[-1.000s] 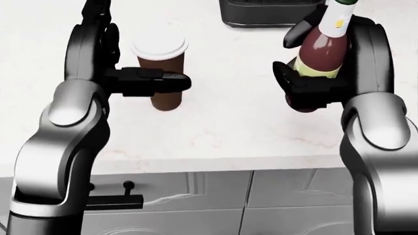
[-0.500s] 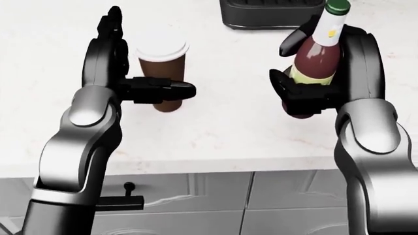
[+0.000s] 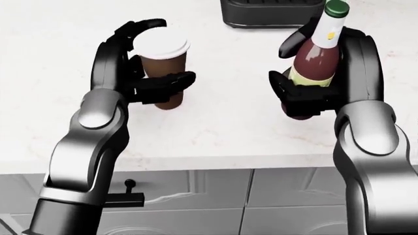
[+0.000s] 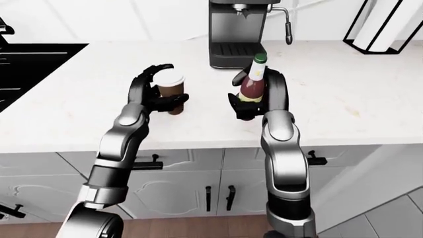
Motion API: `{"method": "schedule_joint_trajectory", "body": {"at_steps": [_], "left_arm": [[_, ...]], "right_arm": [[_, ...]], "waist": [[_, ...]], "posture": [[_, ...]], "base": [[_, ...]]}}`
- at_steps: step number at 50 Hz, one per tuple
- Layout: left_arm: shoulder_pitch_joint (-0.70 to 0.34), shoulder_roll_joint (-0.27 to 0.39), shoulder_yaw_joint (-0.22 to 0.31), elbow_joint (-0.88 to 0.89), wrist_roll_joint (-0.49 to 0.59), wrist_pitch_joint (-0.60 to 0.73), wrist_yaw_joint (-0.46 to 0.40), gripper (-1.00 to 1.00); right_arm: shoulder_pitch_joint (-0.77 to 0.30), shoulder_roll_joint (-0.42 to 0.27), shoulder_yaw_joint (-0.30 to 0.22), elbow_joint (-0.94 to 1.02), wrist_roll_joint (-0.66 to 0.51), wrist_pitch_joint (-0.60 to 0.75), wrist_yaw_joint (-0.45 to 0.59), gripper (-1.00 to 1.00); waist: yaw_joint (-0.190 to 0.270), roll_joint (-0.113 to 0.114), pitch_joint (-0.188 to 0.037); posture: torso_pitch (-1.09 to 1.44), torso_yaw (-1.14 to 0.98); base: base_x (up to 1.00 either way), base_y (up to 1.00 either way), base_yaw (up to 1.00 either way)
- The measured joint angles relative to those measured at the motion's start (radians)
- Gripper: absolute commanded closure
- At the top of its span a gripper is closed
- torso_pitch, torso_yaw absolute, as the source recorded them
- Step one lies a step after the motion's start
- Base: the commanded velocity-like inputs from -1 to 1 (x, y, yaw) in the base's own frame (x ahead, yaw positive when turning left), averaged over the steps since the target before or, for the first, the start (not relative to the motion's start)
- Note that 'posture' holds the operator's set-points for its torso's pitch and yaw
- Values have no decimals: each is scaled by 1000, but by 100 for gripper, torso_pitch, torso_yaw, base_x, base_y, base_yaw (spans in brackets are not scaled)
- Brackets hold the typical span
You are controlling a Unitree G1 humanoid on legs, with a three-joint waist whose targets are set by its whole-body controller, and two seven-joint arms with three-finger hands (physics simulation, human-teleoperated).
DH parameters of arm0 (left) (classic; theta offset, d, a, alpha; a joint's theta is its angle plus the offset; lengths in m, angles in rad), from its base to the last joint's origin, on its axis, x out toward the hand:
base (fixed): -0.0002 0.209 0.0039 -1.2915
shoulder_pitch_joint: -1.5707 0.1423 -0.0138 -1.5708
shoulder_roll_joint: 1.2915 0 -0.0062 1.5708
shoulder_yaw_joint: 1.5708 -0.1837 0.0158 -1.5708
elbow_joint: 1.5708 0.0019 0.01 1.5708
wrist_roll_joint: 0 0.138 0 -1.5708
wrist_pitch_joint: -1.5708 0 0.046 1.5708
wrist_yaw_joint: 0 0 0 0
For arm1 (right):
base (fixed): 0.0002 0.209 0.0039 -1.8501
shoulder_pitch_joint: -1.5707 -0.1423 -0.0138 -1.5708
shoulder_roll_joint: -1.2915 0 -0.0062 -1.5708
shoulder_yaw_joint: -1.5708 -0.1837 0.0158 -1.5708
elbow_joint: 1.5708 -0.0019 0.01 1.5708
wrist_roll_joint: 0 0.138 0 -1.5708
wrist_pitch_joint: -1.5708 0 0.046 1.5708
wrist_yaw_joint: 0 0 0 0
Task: Move the drinks to the dining counter.
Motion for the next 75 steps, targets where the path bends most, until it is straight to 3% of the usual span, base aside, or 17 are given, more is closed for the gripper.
{"method": "schedule_joint_trajectory", "body": {"at_steps": [7,16,24,33,47,53,59,63,66,68,75], "left_arm": [[-1,-2,0,-1,5,-7,-2,20],[23,1,0,-77,1,36,-10,100],[68,17,12,-284,-25,150,-20,100],[86,58,63,-513,-121,310,3,100],[98,99,83,-613,-247,406,63,100],[90,100,60,-632,-274,429,66,100],[88,121,106,-654,-263,443,92,100],[61,118,92,-672,-267,457,98,100],[73,105,64,-669,-279,465,89,100],[72,106,64,-663,-283,476,87,100],[53,112,78,-700,-287,486,95,100]], "right_arm": [[1,1,1,-3,-2,1,0,100],[2,-1,-1,-5,-3,1,3,100],[0,-5,-2,-42,-4,31,12,100],[-21,-9,5,-132,-8,89,41,100],[-3,1,18,-168,-7,124,74,100],[-3,-4,-3,-211,-24,151,83,100],[-31,4,37,-249,-8,176,109,100],[-49,-9,20,-262,-6,195,115,100],[-43,-17,-5,-267,-16,213,108,100],[-52,-20,-7,-275,-19,231,105,100],[-65,-23,-1,-297,-15,253,106,100]], "waist": [[0,0,-2],[-2,1,0],[-3,4,3],[-3,8,3],[-2,13,10],[2,36,11],[32,1,11],[16,-71,19],[13,-70,25],[17,-55,19],[3,48,19]], "posture": [[0,0],[0,0],[0,0],[0,0],[0,0],[0,0],[0,0],[0,0],[0,0],[0,0],[0,0]], "base": [[0,0,0],[0,0,0],[0,0,0],[0,0,0],[0,2,0],[0,0,75],[0,0,100],[0,0,100],[0,0,100],[0,0,100],[0,0,100]]}}
